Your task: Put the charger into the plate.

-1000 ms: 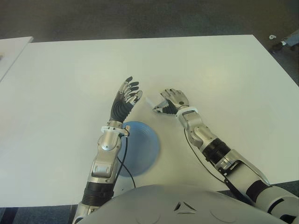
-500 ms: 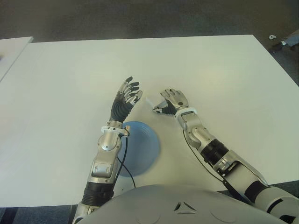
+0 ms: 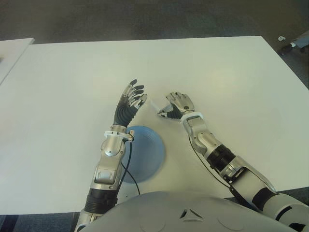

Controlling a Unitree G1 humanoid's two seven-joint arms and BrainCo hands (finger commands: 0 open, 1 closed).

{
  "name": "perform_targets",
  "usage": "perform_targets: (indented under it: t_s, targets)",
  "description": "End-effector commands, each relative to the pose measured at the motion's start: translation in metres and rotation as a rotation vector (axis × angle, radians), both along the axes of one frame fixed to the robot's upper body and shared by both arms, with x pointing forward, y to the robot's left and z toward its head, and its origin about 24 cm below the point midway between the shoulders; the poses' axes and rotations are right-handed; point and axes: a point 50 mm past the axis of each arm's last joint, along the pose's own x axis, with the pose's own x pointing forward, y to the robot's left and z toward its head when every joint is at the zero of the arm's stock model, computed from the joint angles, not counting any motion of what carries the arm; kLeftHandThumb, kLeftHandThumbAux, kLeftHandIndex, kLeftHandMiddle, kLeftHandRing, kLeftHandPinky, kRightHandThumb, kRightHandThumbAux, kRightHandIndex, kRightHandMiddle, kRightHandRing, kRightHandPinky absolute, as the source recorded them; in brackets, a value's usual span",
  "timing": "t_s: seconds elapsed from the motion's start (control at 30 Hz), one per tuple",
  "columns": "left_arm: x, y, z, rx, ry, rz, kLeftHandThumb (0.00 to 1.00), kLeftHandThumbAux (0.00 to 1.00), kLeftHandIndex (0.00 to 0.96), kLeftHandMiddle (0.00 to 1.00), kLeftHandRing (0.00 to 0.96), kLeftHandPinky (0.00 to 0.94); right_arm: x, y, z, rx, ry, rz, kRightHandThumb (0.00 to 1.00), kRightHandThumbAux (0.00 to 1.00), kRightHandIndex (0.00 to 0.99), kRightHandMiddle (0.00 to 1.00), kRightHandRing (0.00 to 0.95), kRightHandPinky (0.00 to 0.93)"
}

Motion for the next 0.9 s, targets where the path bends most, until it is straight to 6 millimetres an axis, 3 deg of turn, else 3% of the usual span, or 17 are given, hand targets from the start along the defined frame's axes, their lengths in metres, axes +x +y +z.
perform_targets:
  t_s: [0.03, 0.23, 0.43, 0.5, 0.7, 0.77, 0.8, 0.9]
  targets:
    - [-0.0026, 0.0019, -0.0052, 0.014, 0.029, -0.003, 0.005, 0.508, 0.000, 0.213, 0.213, 0.196, -0.0126, -0.0001, -0.0179, -0.007, 0.075, 0.004, 0.276, 0.139, 0.000, 0.000, 0.000, 0.000]
    - [-0.0028, 0.0020, -0.0053, 0.016, 0.028, -0.003, 0.001, 0.505, 0.000, 0.214, 0.215, 0.201, -0.0142, 0.0005, -0.0189, 0.002, 0.063, 0.007, 0.280, 0.150, 0.000, 0.000, 0.000, 0.000]
    - [-0.0027, 0.0020, -0.0054, 0.015, 0.027, -0.002, 0.008, 0.517, 0.000, 0.209, 0.211, 0.199, -0.0160, 0.0013, -0.0193, 0.021, 0.027, 0.011, 0.343, 0.238, 0.005, 0.012, 0.031, 0.120]
    - [-0.0027, 0.0020, -0.0054, 0.016, 0.027, -0.001, 0.007, 0.513, 0.000, 0.207, 0.210, 0.196, -0.0166, 0.0015, -0.0194, 0.032, 0.013, 0.009, 0.369, 0.275, 0.038, 0.077, 0.089, 0.177]
    - [-0.0029, 0.0024, -0.0060, 0.017, 0.032, 0.000, 0.005, 0.513, 0.000, 0.203, 0.207, 0.197, -0.0181, 0.0022, -0.0184, 0.085, -0.050, 0.013, 0.506, 0.406, 0.255, 0.430, 0.419, 0.438]
    - [-0.0030, 0.0028, -0.0062, 0.018, 0.033, 0.001, 0.006, 0.518, 0.000, 0.204, 0.209, 0.200, -0.0190, 0.0028, -0.0179, 0.117, -0.087, 0.012, 0.627, 0.583, 0.355, 0.535, 0.511, 0.524]
    - [-0.0030, 0.0029, -0.0063, 0.018, 0.033, 0.001, 0.007, 0.519, 0.000, 0.206, 0.211, 0.203, -0.0194, 0.0029, -0.0178, 0.129, -0.102, 0.012, 0.704, 0.615, 0.373, 0.542, 0.547, 0.569]
    - [-0.0029, 0.0030, -0.0064, 0.019, 0.032, 0.000, 0.006, 0.514, 0.000, 0.211, 0.215, 0.206, -0.0205, 0.0033, -0.0180, 0.150, -0.146, 0.017, 0.787, 0.649, 0.397, 0.561, 0.635, 0.671]
